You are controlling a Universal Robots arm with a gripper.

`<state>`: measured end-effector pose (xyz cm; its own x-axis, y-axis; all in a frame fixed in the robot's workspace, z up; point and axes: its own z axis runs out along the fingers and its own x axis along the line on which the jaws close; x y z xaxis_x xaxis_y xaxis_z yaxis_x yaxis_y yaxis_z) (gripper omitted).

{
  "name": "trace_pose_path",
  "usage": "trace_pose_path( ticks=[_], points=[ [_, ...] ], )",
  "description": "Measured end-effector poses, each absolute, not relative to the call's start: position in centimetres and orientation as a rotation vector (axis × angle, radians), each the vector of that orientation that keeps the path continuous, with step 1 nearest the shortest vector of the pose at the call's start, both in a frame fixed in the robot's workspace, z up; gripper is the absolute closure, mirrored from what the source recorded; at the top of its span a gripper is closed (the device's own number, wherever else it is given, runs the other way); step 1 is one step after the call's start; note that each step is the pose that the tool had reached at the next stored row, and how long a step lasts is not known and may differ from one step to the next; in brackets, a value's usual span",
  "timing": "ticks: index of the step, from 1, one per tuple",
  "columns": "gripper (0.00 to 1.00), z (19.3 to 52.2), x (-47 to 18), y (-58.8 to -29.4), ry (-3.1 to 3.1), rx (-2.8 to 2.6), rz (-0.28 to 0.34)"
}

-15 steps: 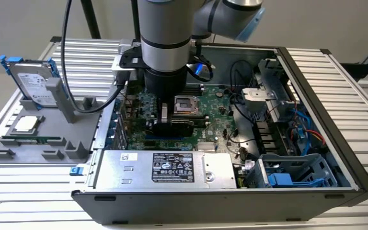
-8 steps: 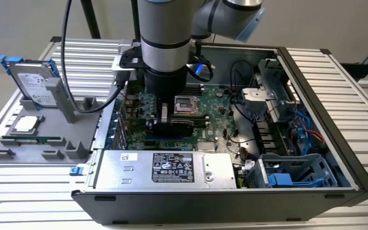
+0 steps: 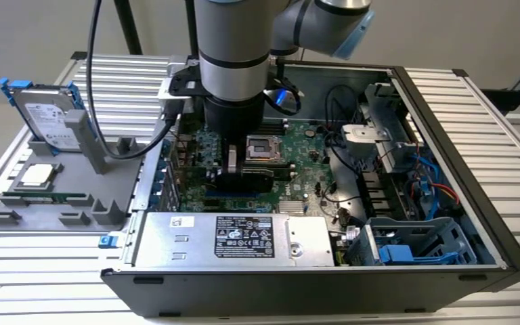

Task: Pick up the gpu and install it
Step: 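Insert the gpu into the slot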

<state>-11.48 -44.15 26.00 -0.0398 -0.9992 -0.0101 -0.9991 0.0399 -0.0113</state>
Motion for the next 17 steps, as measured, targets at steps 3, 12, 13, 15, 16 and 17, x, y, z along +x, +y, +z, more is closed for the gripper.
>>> trace_pose_path(
  ticks=[3,12,13,15,16,17],
  points=[
    [1.0,25.93,-11.48,-44.13,2.254,-2.166,-0.002],
    [1.0,25.44,-11.49,-44.11,2.254,-2.166,-0.002],
    [1.0,25.43,-11.49,-44.11,2.254,-2.166,-0.002],
    [1.0,25.43,-11.49,-44.11,2.254,-2.166,-0.002],
    [1.0,25.43,-11.49,-44.11,2.254,-2.166,-0.002],
    [1.0,25.43,-11.49,-44.11,2.254,-2.166,-0.002]
  ],
)
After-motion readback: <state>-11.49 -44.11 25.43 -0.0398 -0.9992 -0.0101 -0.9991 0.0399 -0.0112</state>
